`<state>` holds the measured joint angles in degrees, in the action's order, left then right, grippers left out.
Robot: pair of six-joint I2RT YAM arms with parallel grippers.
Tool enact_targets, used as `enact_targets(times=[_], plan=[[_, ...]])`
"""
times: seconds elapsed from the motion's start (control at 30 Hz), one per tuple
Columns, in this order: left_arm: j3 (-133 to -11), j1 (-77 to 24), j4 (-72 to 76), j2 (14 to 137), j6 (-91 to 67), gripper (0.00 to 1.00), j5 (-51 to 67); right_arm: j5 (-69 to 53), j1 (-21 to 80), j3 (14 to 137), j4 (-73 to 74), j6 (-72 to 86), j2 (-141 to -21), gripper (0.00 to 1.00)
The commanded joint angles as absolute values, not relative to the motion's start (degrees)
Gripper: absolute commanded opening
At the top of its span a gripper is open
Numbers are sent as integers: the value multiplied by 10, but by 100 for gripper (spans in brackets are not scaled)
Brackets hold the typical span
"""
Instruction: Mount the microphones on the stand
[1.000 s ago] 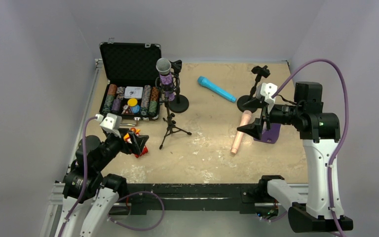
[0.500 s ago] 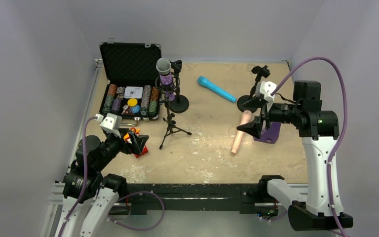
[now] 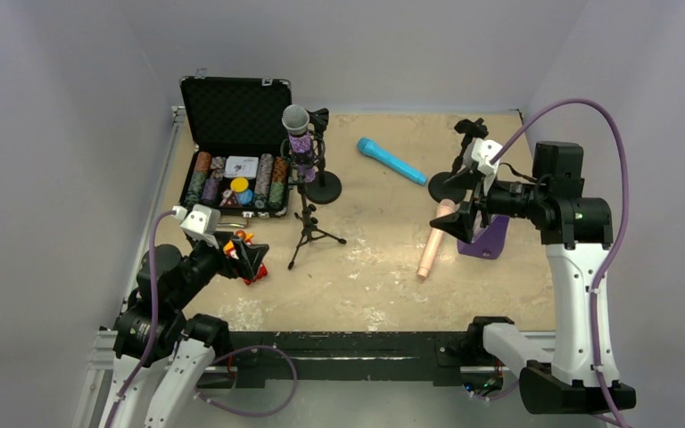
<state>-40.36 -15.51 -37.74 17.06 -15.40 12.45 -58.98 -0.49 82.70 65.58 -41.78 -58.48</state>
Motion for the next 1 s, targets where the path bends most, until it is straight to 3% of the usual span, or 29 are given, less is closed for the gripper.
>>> enact_targets(times=[0.0, 0.97], plan=[[-402, -155, -359, 167, -142, 99, 129, -575, -15, 831, 634, -396, -590, 92], [-402, -155, -359, 170, -142, 99, 129, -553, -25, 829, 613, -373, -593, 92]])
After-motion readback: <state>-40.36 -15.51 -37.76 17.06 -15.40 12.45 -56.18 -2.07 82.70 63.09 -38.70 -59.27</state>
